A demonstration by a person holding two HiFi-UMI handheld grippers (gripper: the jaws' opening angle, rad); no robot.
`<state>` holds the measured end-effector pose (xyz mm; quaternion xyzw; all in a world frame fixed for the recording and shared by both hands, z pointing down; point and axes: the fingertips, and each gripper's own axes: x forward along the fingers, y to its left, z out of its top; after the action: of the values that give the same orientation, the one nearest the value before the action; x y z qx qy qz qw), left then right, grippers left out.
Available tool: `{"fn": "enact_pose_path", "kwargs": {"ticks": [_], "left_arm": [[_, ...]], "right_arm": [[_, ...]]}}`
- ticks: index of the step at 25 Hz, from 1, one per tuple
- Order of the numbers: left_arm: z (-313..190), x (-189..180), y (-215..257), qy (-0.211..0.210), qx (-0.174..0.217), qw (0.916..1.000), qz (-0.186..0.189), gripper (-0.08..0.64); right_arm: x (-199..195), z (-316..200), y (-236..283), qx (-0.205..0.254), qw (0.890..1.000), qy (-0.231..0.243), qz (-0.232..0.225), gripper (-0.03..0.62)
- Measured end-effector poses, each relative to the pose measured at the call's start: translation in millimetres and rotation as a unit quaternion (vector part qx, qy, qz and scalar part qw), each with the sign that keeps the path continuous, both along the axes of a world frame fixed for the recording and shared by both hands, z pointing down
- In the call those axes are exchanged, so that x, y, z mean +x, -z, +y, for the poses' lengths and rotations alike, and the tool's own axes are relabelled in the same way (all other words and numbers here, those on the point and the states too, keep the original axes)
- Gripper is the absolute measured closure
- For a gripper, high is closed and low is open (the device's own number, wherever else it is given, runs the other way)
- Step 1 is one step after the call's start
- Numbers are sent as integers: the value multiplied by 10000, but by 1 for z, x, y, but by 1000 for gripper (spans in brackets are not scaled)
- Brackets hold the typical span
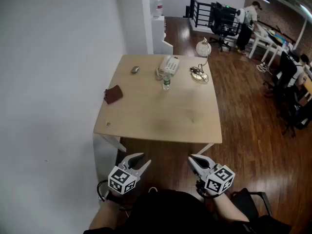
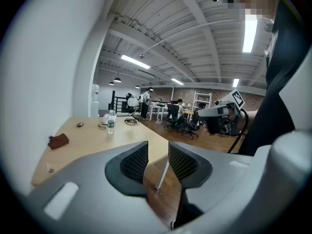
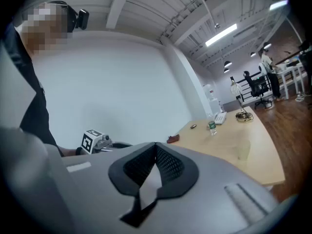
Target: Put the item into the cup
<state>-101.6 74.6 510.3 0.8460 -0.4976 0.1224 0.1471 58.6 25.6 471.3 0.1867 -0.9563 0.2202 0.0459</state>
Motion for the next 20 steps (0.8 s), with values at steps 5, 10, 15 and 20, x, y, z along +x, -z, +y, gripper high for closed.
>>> {"fn": "enact_pose_path", "kwargs": {"ticks": [5,10,15,20], "left_arm": [[-16,3,-1,239,60,9995,-194,436],[-29,-12,-3,583,79,9972,-461,436],[-40,-51,-6,1038,29,9926,-624,436],[-57,-99,-19,1387,-77,9873,-765,436]], "right_arm": [[8,-9,0,158,9997,191,75,584],[5,-18,-1,243,9989,405,72,584],[-8,-25,-3,261,9980,575,70,584],[-31,-37,-11,256,9971,683,209,583]]}}
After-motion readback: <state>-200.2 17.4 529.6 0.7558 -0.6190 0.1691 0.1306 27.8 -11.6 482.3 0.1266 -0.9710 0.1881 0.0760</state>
